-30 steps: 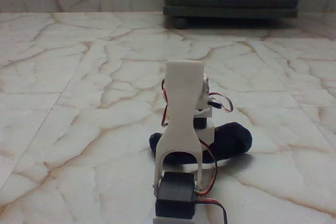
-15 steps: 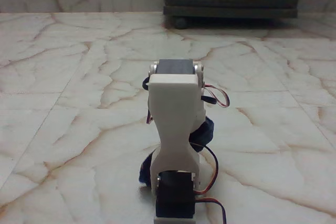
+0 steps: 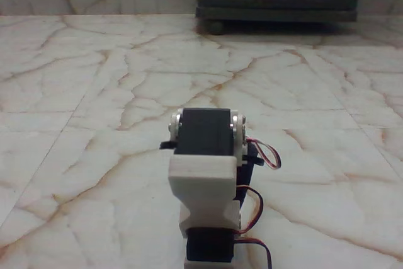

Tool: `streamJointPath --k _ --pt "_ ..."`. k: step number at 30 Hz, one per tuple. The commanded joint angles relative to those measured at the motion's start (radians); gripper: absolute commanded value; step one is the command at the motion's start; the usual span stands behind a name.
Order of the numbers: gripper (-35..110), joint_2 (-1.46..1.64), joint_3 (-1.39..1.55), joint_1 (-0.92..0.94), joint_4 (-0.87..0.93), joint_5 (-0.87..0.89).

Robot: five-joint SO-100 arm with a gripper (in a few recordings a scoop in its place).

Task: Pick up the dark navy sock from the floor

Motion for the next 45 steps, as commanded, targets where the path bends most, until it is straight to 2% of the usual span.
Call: streamJointPath --k 1,11,17,19,22,45 --pt "0 0.067 0.028 0.009 -0.054 -0.044" --pt "0 0.222 0.161 0.023 -0.109 -0.313" --pt "0 0.242 0.249 0.014 -0.334 -0.442" --pt "0 0.252 0.272 0.000 -0.434 -0.451" --pt "0 0.253 0.284 -0.006 -0.489 -0.468" --pt "0 0.255 0.284 -0.006 -0.468 -0.468"
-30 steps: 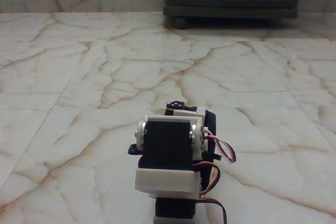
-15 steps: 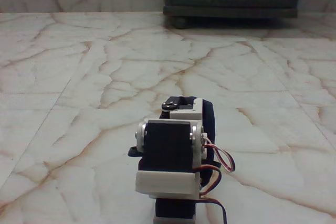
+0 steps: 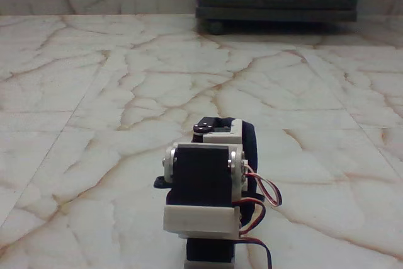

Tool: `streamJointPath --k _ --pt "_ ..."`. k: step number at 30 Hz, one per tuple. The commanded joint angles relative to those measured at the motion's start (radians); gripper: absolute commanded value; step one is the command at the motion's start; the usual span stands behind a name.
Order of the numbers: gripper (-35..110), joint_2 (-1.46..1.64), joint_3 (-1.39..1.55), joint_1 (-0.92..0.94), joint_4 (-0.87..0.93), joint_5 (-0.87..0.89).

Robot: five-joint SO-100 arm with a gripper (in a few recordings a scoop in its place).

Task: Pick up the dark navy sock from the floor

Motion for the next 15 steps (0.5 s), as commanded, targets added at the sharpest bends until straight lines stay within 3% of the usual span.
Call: streamJointPath --k 1,15 --pt "0 0.041 0.002 -0.015 0.000 0.028" --pt "0 0.038 0.002 -0.040 0.000 0.058"
